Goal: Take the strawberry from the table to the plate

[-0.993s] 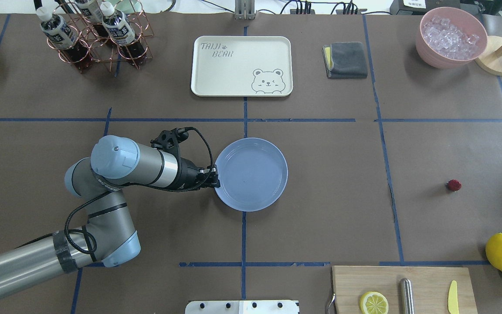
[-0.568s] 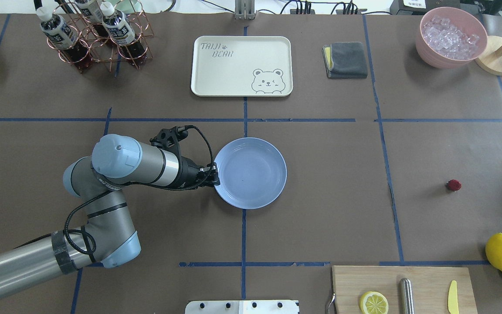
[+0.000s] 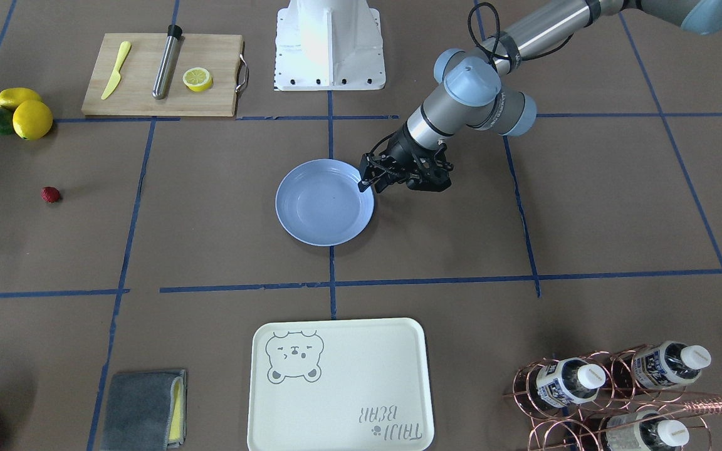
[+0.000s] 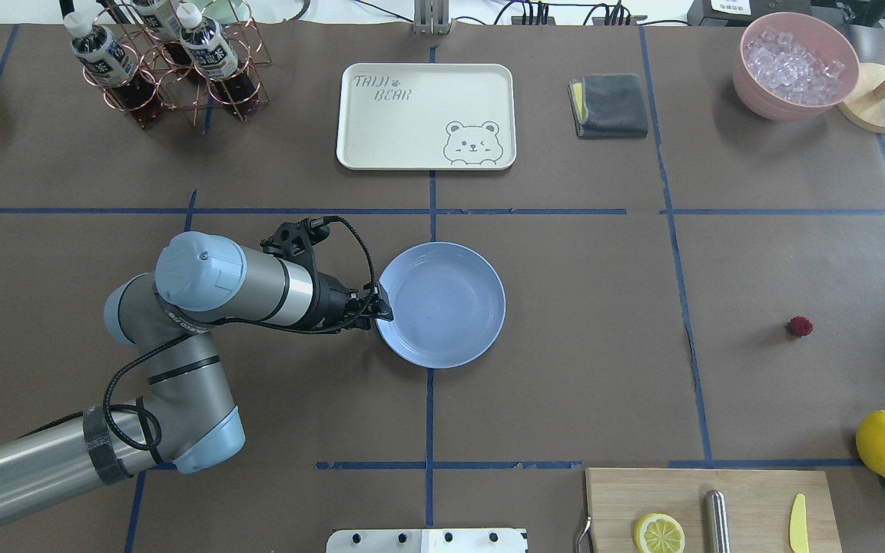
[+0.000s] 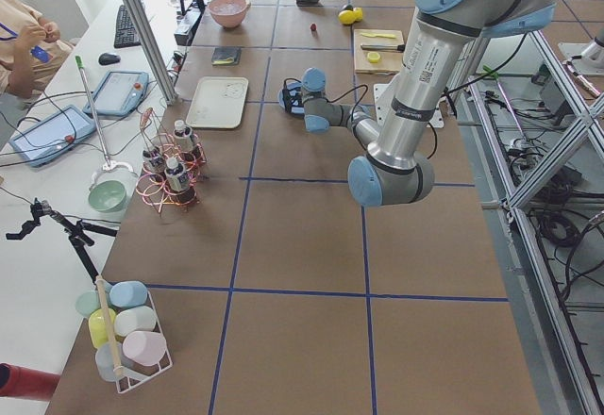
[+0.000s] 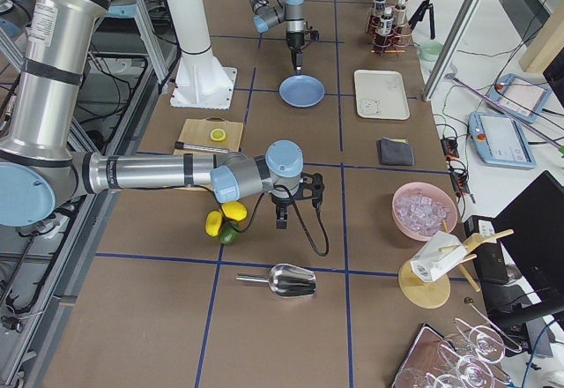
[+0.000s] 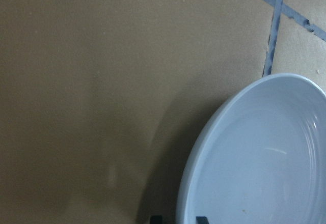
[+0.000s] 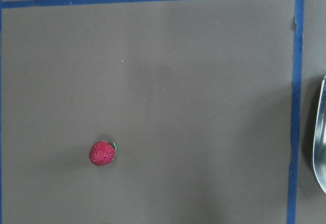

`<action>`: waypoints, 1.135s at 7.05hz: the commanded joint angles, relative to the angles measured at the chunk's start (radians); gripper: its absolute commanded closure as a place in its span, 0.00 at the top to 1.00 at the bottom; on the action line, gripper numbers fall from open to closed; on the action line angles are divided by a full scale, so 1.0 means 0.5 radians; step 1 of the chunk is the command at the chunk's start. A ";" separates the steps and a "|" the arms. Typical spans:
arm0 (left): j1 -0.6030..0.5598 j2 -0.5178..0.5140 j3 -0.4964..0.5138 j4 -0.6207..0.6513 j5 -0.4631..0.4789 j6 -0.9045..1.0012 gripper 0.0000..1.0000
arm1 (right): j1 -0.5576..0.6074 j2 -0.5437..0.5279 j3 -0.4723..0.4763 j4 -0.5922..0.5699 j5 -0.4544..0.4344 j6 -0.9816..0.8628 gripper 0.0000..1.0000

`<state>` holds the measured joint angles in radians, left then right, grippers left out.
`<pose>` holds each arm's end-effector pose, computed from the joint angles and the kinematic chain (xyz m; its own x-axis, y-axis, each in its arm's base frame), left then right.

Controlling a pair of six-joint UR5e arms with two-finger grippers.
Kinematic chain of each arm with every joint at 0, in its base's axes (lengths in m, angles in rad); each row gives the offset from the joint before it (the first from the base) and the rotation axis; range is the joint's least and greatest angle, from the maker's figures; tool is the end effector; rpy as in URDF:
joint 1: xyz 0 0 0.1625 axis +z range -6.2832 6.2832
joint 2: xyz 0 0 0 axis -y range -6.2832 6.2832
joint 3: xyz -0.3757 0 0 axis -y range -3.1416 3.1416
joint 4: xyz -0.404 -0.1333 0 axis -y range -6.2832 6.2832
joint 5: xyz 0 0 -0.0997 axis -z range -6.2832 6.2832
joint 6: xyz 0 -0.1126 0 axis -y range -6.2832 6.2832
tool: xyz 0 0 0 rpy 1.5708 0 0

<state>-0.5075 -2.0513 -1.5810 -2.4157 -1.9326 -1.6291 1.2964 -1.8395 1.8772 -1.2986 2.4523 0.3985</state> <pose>0.5276 -0.4003 0.2329 0.1944 -0.1704 -0.9660 0.1653 0.9764 -0.1390 -0.0693 -0.4176 0.5473 0.6056 -0.0119 0.7957 0.0250 0.9997 -0.0041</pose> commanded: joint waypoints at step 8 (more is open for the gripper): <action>-0.080 0.087 -0.225 0.021 -0.004 0.000 0.73 | -1.031 0.157 -0.207 0.821 -0.904 1.372 1.00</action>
<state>-0.5476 -2.0080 -1.6966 -2.4053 -1.9357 -1.6301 0.7851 -1.7861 1.8055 -0.8889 2.0063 1.0831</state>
